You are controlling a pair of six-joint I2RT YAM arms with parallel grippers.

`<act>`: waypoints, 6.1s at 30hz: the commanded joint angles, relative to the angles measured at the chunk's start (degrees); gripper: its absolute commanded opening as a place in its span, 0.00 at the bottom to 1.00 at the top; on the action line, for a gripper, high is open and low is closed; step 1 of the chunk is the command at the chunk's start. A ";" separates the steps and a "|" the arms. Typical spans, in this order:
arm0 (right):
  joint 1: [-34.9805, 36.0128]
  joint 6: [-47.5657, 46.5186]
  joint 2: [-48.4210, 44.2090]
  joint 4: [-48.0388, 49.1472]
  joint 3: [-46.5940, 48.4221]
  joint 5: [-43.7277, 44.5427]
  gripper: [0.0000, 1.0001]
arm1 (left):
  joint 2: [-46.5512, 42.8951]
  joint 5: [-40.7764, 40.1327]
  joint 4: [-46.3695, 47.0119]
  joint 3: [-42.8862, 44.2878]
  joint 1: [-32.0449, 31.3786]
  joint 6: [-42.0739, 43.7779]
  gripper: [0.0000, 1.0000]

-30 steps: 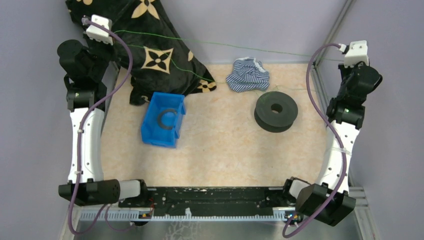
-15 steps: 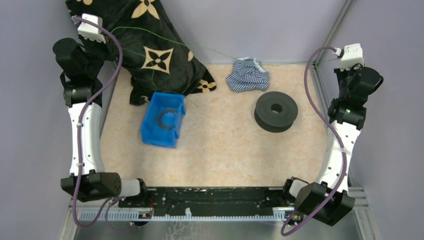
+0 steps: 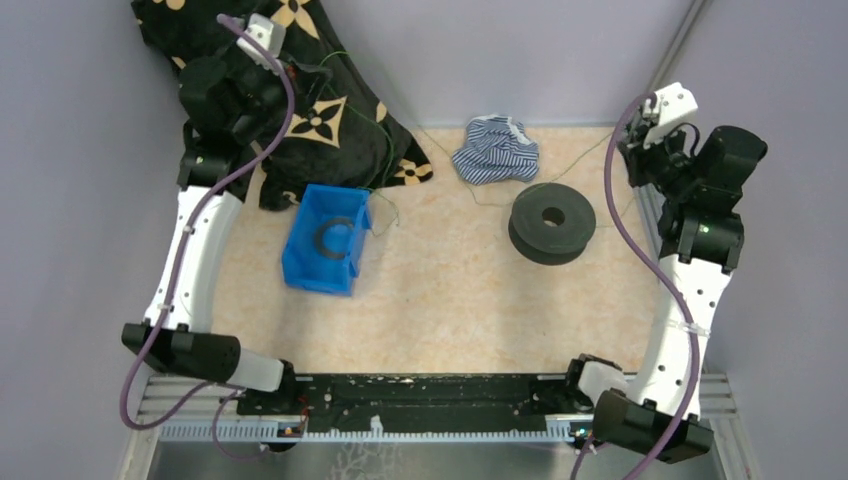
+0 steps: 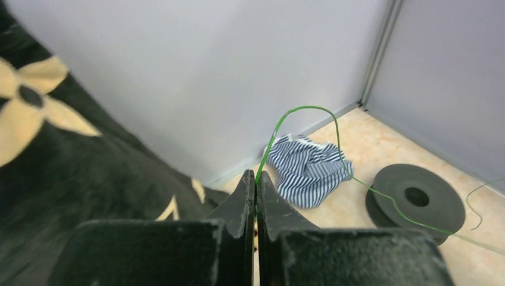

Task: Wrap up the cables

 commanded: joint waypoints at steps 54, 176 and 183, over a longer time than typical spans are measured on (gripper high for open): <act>18.82 10.76 0.70 -7.89 4.80 -7.72 0.00 | 3.91 -3.30 2.28 -23.40 -12.31 22.15 0.03; 37.25 33.75 11.40 14.00 9.68 -21.16 0.00 | 48.82 16.86 12.31 3.97 -28.27 -35.56 0.44; 37.25 30.65 9.37 11.62 7.74 -17.49 0.00 | 48.54 18.13 11.48 6.00 -27.93 -33.70 0.14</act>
